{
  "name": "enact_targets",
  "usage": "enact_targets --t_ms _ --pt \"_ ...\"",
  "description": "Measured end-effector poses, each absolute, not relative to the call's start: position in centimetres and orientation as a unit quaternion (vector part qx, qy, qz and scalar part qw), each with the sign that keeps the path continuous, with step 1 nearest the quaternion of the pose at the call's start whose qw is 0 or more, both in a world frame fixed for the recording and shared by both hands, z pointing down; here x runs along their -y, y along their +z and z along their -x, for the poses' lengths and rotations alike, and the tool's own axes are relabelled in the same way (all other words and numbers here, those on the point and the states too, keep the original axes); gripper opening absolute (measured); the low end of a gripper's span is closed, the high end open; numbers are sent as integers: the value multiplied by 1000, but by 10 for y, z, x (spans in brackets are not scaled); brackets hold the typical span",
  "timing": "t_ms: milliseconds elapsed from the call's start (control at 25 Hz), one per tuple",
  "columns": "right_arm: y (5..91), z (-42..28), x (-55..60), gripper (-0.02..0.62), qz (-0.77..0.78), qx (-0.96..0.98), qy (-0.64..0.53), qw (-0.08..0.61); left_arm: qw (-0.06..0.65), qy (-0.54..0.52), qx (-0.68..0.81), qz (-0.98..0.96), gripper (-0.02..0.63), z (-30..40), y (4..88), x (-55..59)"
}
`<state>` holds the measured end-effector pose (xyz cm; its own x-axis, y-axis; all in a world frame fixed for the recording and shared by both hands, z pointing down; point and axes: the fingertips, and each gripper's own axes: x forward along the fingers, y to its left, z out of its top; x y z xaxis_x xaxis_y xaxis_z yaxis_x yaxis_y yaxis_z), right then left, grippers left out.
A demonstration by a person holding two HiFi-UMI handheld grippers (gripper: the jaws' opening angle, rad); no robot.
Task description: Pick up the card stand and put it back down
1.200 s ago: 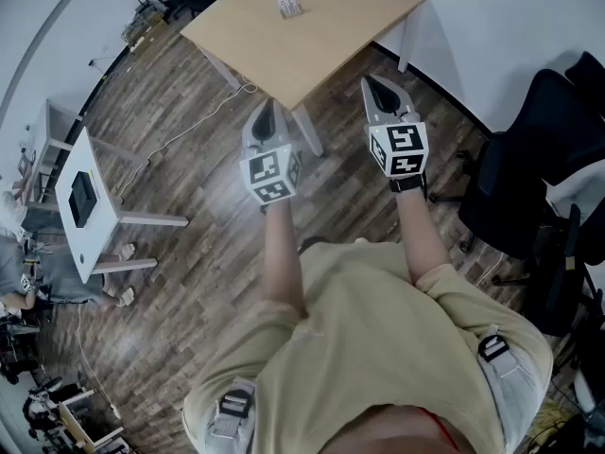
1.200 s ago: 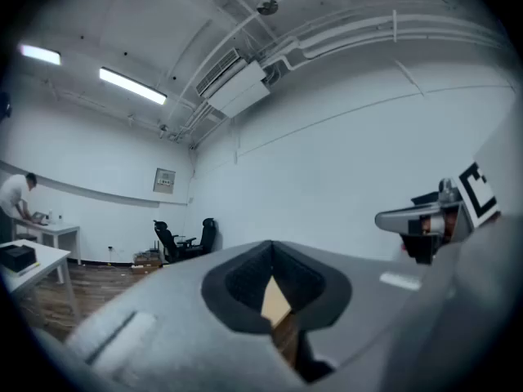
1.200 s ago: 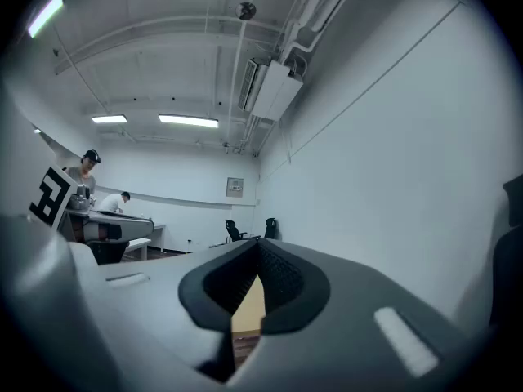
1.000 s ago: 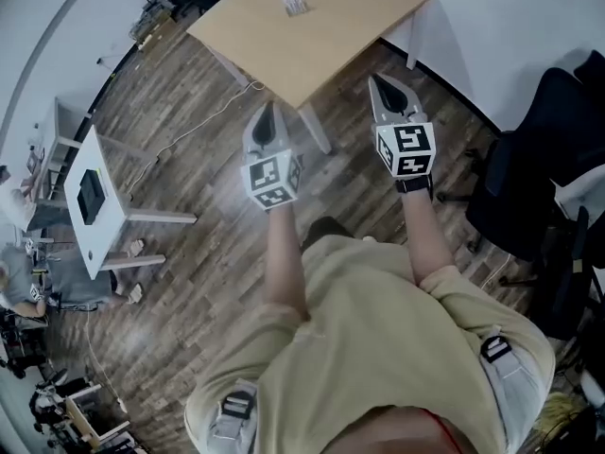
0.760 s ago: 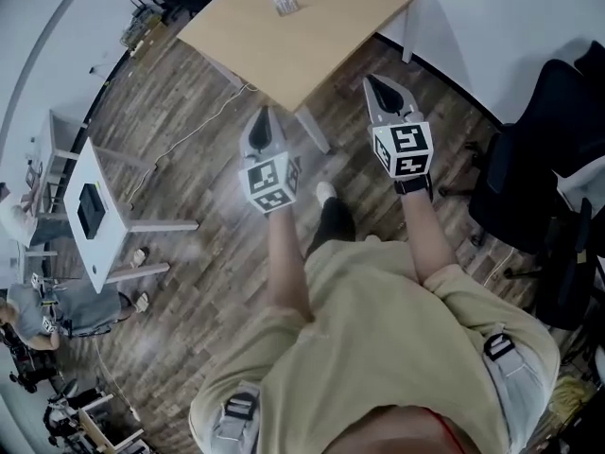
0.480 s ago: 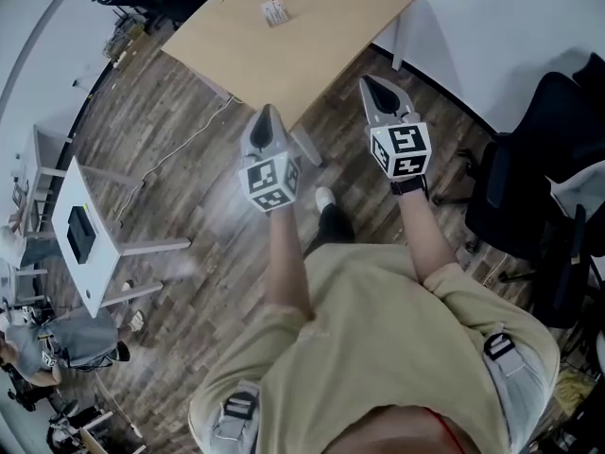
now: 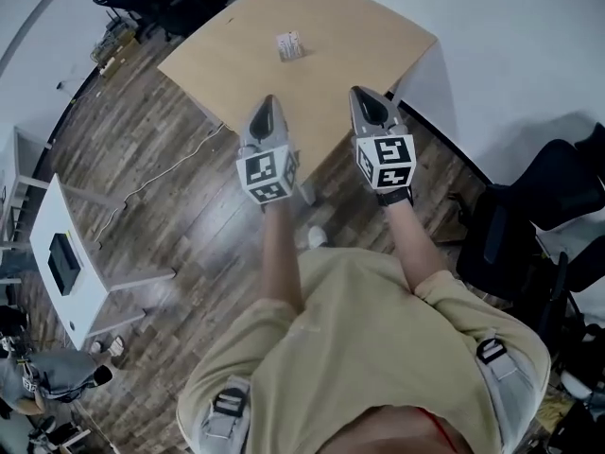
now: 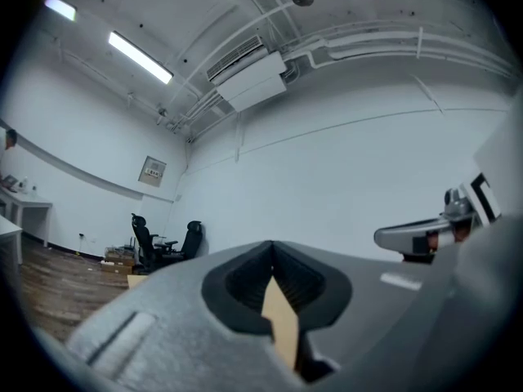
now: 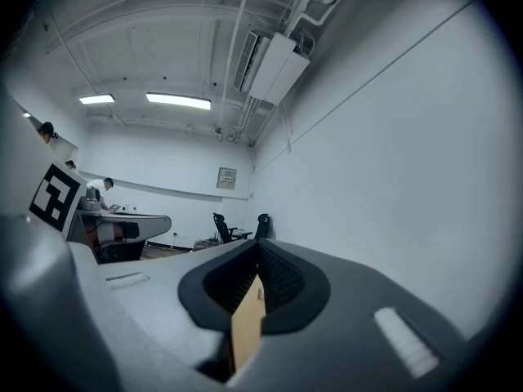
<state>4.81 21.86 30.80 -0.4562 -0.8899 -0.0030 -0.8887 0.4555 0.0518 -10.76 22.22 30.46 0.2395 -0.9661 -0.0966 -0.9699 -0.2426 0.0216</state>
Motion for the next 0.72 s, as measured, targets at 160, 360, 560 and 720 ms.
enact_targets --t_ms 160,360,560,720 --pt "315 -15 -168 3 -525 851 -17 14 22 36 -613 789 -1 144 313 -172" --pt "341 16 -133 3 -525 850 -8 39 -4 11 -607 794 -2 179 349 -135" --pt "370 22 -95 3 -519 853 19 59 -30 12 -599 800 -2 195 381 -105" --pt "381 36 -60 3 -513 856 33 50 -29 -15 -609 792 -2 211 394 -80"
